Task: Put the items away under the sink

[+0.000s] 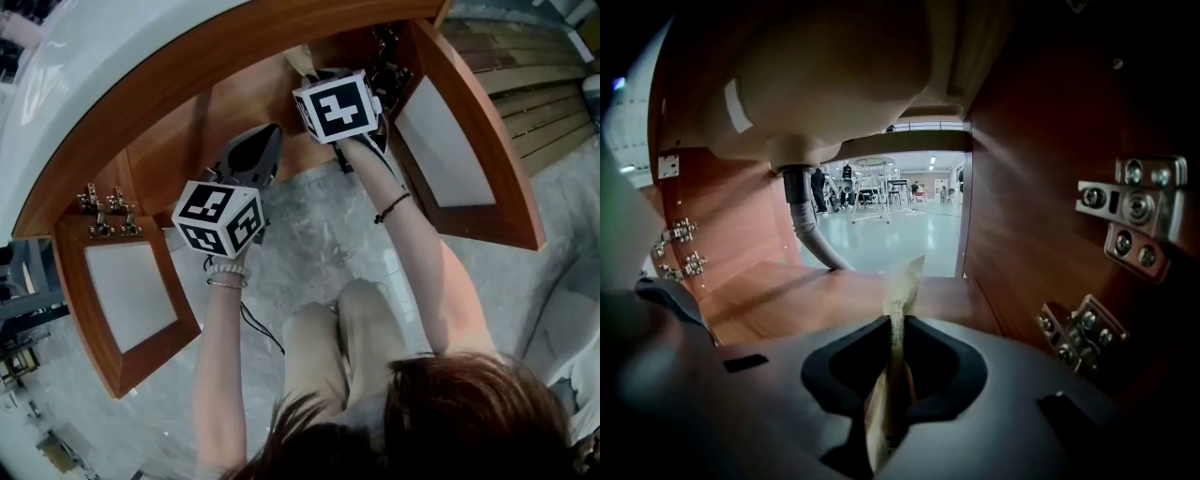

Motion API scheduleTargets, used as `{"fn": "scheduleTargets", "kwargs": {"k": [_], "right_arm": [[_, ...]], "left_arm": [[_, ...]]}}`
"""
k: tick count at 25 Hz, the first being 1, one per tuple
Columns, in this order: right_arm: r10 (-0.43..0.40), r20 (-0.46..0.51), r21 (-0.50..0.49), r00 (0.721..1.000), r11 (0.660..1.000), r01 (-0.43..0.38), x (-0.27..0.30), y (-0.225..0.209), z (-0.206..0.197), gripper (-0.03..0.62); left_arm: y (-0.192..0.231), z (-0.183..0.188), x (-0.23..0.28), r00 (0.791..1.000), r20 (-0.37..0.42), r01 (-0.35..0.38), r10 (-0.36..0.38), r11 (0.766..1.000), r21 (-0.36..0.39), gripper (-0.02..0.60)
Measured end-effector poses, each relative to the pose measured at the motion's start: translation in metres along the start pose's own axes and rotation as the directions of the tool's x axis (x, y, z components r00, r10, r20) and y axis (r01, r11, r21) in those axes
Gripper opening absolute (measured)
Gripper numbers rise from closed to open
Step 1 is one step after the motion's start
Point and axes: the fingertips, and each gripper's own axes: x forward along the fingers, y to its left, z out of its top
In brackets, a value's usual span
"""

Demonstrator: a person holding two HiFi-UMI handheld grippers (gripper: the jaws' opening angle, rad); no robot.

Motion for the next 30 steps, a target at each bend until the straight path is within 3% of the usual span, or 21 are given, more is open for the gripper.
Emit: {"fn": "scheduleTargets", "kwargs": {"k": [5,14,19,25,30], "right_arm": [[-0.076,-0.003,-0.033,0.997,0.997,0.076,0.014,-0.017,-0.006,0.054],[-0.088,0.008,-0.116,0.996,0.989,0.089,0.029,-0.020,-0.001,0.065],[-0.101,-0.010,-0.145,0.995,0.985,0.098,0.036,-0.024,-0.006,0.123],[-0.085,0.044,-0.163,0.995,0.982,0.091,0.027,-0.019,0.002,0.202],[-0.014,0.088,-0.140,0.996,0.990,0.026,0.002,0.004,0.015,0.218]], "left_arm": [[0.006,0.000,0.008,1.000,0.010,-0.006,0.006,1.000,-0.008,0.000],[0.015,0.003,0.010,1.000,0.020,-0.017,0.017,1.000,0.006,0.000],[0.013,0.002,0.009,1.000,0.019,-0.024,0.024,1.000,0.007,0.000],[0.013,0.007,-0.003,0.998,0.034,-0.047,0.047,0.999,-0.016,0.000],[-0.001,0.022,-0.017,0.999,0.019,-0.047,0.047,0.999,-0.022,0.000]]}}
